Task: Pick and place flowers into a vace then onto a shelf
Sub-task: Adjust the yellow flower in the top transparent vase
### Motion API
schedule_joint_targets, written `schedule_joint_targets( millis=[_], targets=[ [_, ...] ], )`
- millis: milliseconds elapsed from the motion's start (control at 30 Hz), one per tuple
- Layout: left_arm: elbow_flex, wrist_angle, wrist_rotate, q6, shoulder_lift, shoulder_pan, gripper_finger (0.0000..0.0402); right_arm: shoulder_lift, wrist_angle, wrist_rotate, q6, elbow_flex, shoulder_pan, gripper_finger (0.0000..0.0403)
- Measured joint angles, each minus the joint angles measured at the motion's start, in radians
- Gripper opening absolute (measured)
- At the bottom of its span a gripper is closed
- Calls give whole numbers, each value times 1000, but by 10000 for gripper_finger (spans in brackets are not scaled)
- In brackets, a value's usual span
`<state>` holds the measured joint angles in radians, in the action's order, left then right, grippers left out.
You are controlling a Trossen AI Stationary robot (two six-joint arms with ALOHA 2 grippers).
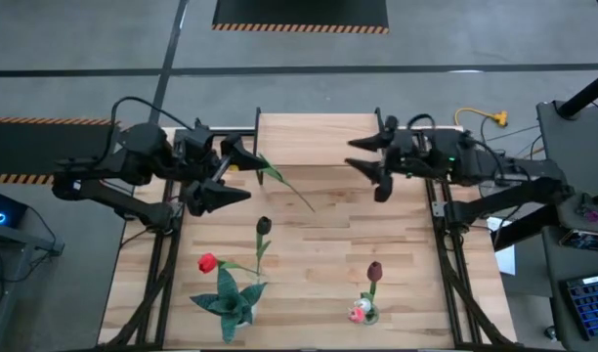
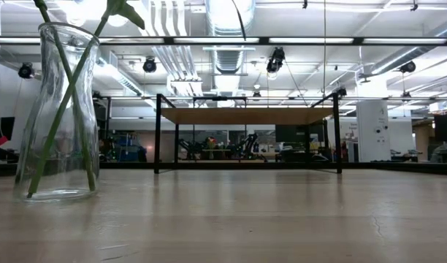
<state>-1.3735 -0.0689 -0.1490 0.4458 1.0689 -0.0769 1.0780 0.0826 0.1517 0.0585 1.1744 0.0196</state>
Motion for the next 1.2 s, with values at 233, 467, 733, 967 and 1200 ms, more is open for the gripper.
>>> schedule_joint_targets(
  millis=[233,467,733,967,1200],
  targets=[
    [1,-2,-1,0,10,0,395,203,61,-67,-10,170,0,201],
    [1,-3,-1,0,20,0,395,367,159,-153,-6,335,0,201],
    [1,-3,-1,0,39,0,395,495,232,-235,16,491,0,201],
    [1,-2,-1,0,45,0,395,591,316,-231,12,571,0,201],
    [1,-2,-1,0,44,0,395,642,345,-230,8,625,3,201]
  ],
)
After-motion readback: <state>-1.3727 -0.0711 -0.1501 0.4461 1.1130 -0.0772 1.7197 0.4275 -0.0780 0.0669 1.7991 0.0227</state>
